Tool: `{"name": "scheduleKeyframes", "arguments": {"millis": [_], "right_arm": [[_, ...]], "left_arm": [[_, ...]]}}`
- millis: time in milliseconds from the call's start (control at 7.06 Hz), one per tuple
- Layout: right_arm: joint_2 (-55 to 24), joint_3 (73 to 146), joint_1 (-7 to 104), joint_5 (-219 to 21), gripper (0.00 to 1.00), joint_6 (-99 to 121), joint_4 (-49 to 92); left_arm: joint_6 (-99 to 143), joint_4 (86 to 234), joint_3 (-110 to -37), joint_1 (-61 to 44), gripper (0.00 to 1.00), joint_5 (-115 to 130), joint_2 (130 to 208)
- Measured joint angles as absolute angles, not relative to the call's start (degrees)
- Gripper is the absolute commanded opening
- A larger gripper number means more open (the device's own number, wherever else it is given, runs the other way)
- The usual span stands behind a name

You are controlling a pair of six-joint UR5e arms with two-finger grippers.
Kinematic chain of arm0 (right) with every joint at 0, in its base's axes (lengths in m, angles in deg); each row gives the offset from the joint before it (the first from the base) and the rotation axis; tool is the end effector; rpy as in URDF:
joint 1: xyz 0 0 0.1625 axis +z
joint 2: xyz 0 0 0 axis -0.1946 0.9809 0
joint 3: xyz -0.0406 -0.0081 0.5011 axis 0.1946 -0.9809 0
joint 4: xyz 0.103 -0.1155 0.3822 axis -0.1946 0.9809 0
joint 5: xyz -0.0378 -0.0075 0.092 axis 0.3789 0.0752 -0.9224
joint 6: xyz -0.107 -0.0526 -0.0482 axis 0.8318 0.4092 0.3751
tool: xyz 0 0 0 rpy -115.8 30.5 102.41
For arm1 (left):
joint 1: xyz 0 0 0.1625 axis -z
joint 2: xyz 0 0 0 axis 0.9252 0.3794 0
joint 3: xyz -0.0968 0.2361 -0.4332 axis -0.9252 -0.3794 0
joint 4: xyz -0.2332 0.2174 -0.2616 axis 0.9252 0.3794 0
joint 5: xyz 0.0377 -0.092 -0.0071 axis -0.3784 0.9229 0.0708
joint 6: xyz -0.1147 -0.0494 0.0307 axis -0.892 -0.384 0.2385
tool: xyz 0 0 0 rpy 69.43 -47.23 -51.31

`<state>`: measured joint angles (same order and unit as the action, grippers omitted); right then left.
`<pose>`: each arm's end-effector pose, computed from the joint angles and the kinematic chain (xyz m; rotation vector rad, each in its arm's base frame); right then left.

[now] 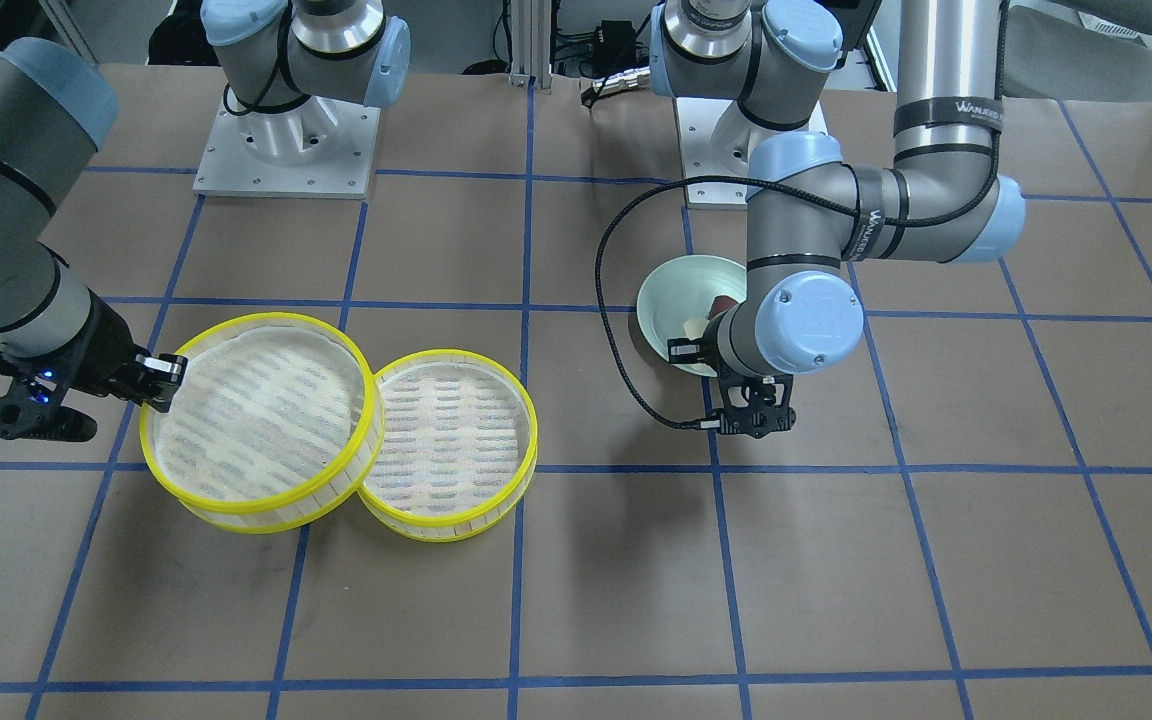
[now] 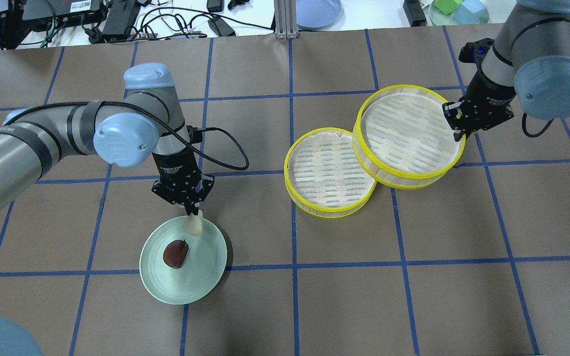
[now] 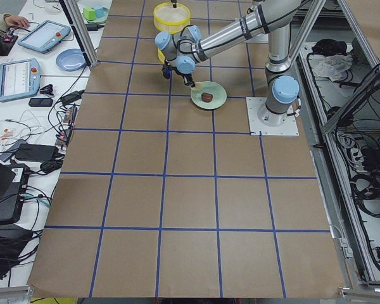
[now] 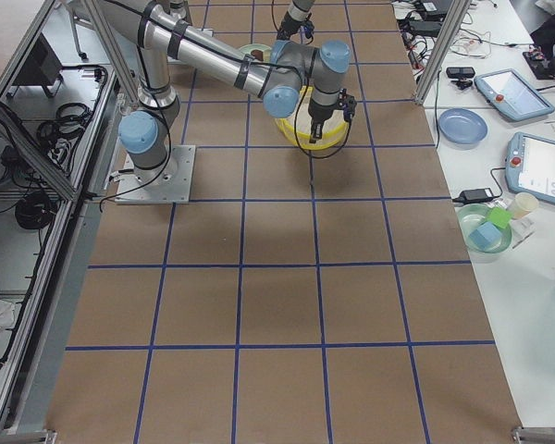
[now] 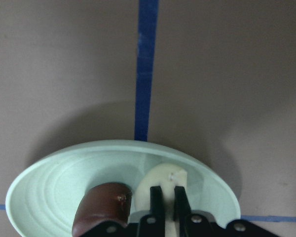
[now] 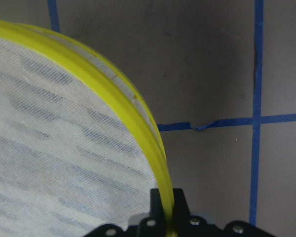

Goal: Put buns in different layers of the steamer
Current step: 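Carry the white bun with the left gripper into the bottom steamer tier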

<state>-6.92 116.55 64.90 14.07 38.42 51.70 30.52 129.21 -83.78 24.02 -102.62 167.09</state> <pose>-0.0037 -0.5687 0.3737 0.0796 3.1249 0.1210 -0.1520 -0.5280 0.2957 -0.1264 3.0614 0.6561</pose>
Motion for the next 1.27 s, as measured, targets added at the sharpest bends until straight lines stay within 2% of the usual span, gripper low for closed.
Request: {"name": "scheduleKeyframes", "arguments": {"millis": [425,1133,1274], "right_arm": [[-8.05,116.6,62.32,14.44,0.0,44.53,51.77],[-8.4,116.79,61.99,14.32,0.0,45.64,51.74],[-8.43,116.79,61.99,14.35,0.0,45.65,51.75]], "left_arm": [[24.68,128.91,-75.29,25.1,0.0,-100.36,165.63],[4.41,105.7,-75.87,31.13,0.0,-77.8,170.71],[2.94,102.68,-76.38,32.77,0.11,-75.99,172.71]]}}
